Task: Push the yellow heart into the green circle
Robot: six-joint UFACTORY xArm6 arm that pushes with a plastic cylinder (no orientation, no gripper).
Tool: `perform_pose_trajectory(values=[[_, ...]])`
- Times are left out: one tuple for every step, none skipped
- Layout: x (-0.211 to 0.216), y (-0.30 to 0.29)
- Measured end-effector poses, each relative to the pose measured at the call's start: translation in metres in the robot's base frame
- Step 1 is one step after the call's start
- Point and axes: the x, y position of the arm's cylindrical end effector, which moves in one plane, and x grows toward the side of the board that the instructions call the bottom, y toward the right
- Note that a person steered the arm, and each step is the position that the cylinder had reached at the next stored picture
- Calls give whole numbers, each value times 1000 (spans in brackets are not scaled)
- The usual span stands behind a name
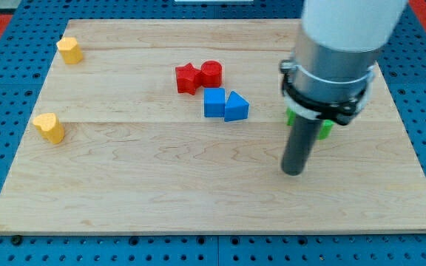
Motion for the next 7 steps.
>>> perform_pose_trajectory(values=[[0,-43],[0,-70],[1,-109],[1,-138],[2,-147],[17,-161],[22,-172]])
